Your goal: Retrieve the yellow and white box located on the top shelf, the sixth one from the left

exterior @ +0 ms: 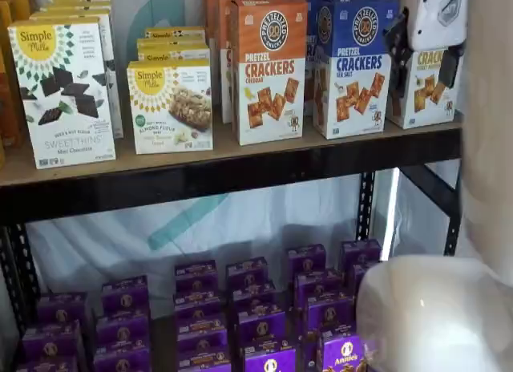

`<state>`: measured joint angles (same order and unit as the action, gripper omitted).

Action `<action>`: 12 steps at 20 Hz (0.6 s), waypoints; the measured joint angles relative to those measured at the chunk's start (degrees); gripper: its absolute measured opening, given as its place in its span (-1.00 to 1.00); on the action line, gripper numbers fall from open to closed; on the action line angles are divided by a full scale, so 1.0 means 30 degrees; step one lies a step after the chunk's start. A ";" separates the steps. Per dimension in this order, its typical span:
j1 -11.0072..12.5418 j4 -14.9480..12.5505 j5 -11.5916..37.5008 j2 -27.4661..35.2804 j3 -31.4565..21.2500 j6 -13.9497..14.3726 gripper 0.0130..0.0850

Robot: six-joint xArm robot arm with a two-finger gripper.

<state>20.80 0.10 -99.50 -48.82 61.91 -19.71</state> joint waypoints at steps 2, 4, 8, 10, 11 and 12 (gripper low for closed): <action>0.1282 0.0398 0.0823 0.0546 0.0151 -0.1171 1.00; 0.2175 0.0684 0.1471 0.1059 0.0360 -0.2004 1.00; 0.3425 0.1164 0.2506 0.2097 0.0934 -0.3168 1.00; 0.3782 0.1229 0.2864 0.2698 0.1314 -0.3522 1.00; 0.3961 0.1333 0.3022 0.2997 0.1512 -0.3698 1.00; 0.4098 0.1393 0.3172 0.3288 0.1706 -0.3829 1.00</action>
<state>33.10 4.28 -89.99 -38.96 67.03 -31.20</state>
